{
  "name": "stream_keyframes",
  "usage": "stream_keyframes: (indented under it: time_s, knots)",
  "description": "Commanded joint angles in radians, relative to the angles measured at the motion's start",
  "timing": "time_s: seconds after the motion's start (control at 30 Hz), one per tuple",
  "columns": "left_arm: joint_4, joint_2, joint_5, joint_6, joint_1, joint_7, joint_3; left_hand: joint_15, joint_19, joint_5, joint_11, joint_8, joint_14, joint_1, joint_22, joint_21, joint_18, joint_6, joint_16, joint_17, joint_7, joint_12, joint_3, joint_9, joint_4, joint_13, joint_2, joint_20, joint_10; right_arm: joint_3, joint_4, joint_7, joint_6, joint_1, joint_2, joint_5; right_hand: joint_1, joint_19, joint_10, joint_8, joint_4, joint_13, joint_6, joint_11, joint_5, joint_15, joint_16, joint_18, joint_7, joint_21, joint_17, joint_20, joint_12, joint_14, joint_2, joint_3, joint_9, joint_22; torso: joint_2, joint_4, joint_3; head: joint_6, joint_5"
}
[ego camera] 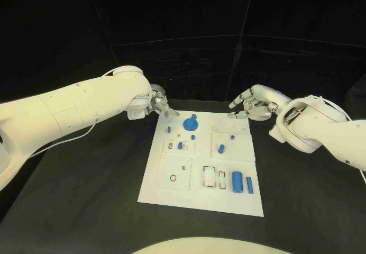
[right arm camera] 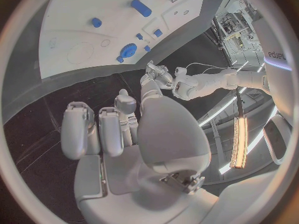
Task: Assemble the parts on the task board
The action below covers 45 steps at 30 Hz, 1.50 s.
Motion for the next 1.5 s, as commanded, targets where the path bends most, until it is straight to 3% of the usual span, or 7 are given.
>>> stream_keyframes:
  time_s: [0.03,0.27,0.37,0.7,1.27,1.5]
  knots:
    - [-0.031,0.017,-0.022,0.049,-0.006,0.003,-0.003,0.006,-0.008,-0.001,-0.001,-0.004,0.105,0.008,-0.003,-0.004,0.006,-0.006,0.003,0.263,0.001,-0.007,-0.01,-0.002,0.003,-0.002,0.006,0.002,-0.009,0.001,0.0,0.001,-0.002,0.002,0.002,-0.002,-0.001,-0.006,-0.004,0.003,-0.001,-0.001,0.0,0.0,-0.004,-0.004,-0.003,0.012,-0.002,-0.005,0.055,0.002,-0.006,0.057,0.01,-0.006,-0.001,-0.001,-0.001,0.0003,-0.0001,-0.001,0.002]
    - [-0.085,0.051,-0.046,0.052,-0.026,0.012,-0.007,0.006,-0.008,-0.001,-0.001,-0.005,0.105,0.008,-0.003,-0.004,0.006,-0.006,0.003,0.263,0.002,-0.008,-0.013,-0.002,0.004,-0.004,0.007,0.002,-0.01,0.001,-0.002,0.001,-0.003,0.002,0.005,-0.002,0.0,-0.007,-0.004,0.004,-0.001,-0.002,-0.001,0.0,-0.003,-0.004,-0.004,0.012,-0.003,-0.007,0.053,0.002,-0.007,0.057,0.011,-0.006,-0.001,-0.003,0.0,0.0003,-0.0007,-0.001,0.005]
    - [-0.101,0.059,-0.049,0.053,-0.032,0.014,-0.008,0.006,-0.008,-0.001,-0.001,-0.005,0.105,0.008,-0.003,-0.004,0.006,-0.006,0.003,0.263,0.002,-0.008,-0.014,-0.002,0.005,-0.004,0.008,0.002,-0.011,0.001,-0.002,0.001,-0.004,0.002,0.006,-0.002,0.0,-0.007,-0.004,0.004,-0.001,-0.002,-0.001,0.0,-0.003,-0.004,-0.004,0.012,-0.003,-0.007,0.053,0.002,-0.007,0.057,0.011,-0.006,-0.001,-0.003,0.0,0.0002,0.0008,-0.003,0.005]
    - [-0.124,0.072,-0.051,0.064,-0.049,0.024,-0.011,0.006,-0.008,-0.001,-0.001,-0.005,0.105,0.009,-0.002,-0.004,0.006,-0.006,0.003,0.263,0.002,-0.008,-0.016,-0.003,0.006,-0.003,0.01,0.002,-0.01,0.001,-0.002,0.001,-0.005,0.002,0.006,-0.002,0.002,-0.008,-0.005,0.004,-0.001,-0.003,-0.001,0.0,-0.001,-0.004,-0.005,0.013,-0.003,-0.007,0.052,0.002,-0.008,0.056,0.012,-0.006,-0.001,-0.004,-0.001,0.0016,0.0007,-0.006,0.002]
    - [-0.107,0.071,-0.051,0.092,-0.053,0.027,-0.017,0.006,-0.005,-0.001,-0.001,-0.004,0.105,0.031,0.003,-0.002,0.005,0.002,0.003,0.263,0.001,-0.005,-0.026,-0.004,0.001,-0.001,0.023,0.004,-0.009,0.001,-0.003,0.001,-0.009,0.002,0.006,-0.002,0.003,-0.008,-0.005,0.004,-0.001,-0.002,-0.001,0.0,0.0,-0.004,-0.005,0.013,-0.003,-0.007,0.053,0.002,-0.008,0.057,0.013,-0.007,-0.001,-0.004,-0.001,0.0018,0.0002,-0.007,0.004]
    - [-0.094,0.067,-0.051,0.089,-0.054,0.028,-0.018,0.006,-0.002,-0.001,-0.002,-0.005,0.105,0.056,0.009,0.001,0.004,0.006,0.003,0.263,0.0,0.002,-0.032,-0.006,-0.006,0.003,0.045,0.004,-0.004,0.001,-0.003,-0.002,-0.007,0.002,0.006,-0.002,0.005,-0.007,-0.005,0.004,-0.001,-0.003,-0.002,0.0,0.002,-0.004,-0.005,0.013,-0.003,-0.007,0.052,0.002,-0.008,0.056,0.014,-0.007,-0.001,-0.004,-0.001,0.0018,0.0002,-0.007,0.002]
